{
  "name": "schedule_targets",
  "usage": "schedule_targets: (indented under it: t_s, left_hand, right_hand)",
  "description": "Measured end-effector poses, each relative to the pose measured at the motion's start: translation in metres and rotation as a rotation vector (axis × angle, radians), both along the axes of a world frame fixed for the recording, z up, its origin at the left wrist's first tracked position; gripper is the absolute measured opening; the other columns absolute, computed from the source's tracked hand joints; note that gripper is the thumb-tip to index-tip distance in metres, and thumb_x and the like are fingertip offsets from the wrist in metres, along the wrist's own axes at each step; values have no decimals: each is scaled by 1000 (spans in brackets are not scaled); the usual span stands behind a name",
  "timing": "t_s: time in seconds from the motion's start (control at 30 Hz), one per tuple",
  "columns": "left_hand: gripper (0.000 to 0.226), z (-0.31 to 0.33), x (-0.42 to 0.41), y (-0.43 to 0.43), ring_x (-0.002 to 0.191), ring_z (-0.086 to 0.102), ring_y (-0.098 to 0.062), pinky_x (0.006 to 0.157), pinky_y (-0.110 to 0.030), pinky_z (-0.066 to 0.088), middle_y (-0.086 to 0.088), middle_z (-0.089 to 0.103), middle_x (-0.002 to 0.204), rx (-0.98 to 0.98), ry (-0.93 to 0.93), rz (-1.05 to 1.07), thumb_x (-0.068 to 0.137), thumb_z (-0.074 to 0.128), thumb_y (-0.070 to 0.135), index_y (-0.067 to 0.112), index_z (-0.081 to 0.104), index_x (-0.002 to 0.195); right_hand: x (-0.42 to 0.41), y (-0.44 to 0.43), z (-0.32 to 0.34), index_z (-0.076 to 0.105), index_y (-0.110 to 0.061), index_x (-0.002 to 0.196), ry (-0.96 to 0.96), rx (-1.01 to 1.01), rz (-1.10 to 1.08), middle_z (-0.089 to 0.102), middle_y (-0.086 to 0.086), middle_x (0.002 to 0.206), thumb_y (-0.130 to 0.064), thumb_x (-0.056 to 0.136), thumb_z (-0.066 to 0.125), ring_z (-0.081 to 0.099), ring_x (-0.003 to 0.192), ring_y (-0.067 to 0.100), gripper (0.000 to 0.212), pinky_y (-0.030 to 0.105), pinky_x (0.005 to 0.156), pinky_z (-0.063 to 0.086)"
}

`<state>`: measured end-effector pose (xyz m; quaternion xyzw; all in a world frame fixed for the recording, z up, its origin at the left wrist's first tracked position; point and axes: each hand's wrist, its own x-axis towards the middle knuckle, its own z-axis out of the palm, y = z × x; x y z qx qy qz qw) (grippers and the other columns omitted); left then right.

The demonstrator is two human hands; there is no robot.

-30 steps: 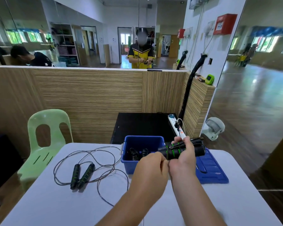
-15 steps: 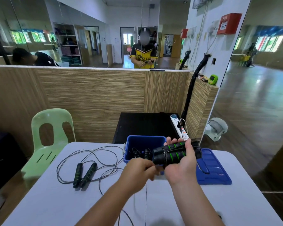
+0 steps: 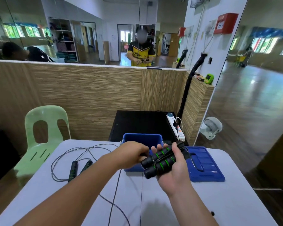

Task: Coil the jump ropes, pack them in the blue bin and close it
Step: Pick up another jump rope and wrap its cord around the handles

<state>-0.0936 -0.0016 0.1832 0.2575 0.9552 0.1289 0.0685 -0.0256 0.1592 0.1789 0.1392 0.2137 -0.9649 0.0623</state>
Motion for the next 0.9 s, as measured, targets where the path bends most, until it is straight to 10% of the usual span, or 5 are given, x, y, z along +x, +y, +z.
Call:
schedule_targets:
  t_s: [0.43, 0.9]
  left_hand:
    - [31, 37, -5, 14, 65, 75, -25, 61, -35, 58, -17, 69, 95, 42, -218, 81, 99, 60, 40, 12, 71, 93]
    - [32, 31, 31, 49, 89, 65, -25, 76, -37, 53, -3, 67, 89, 289, 107, 413, 105, 41, 29, 10, 64, 92]
  right_hand:
    - [-4, 0, -28, 61, -16, 101, 19, 200, 67, 70, 6, 94, -36, 89, 64, 68, 96, 26, 24, 45, 95, 51]
    - [-24, -1, -34, 74, -12, 101, -21, 400, -114, 70, 10, 97, -43, 95, 65, 68, 94, 27, 33, 40, 78, 58]
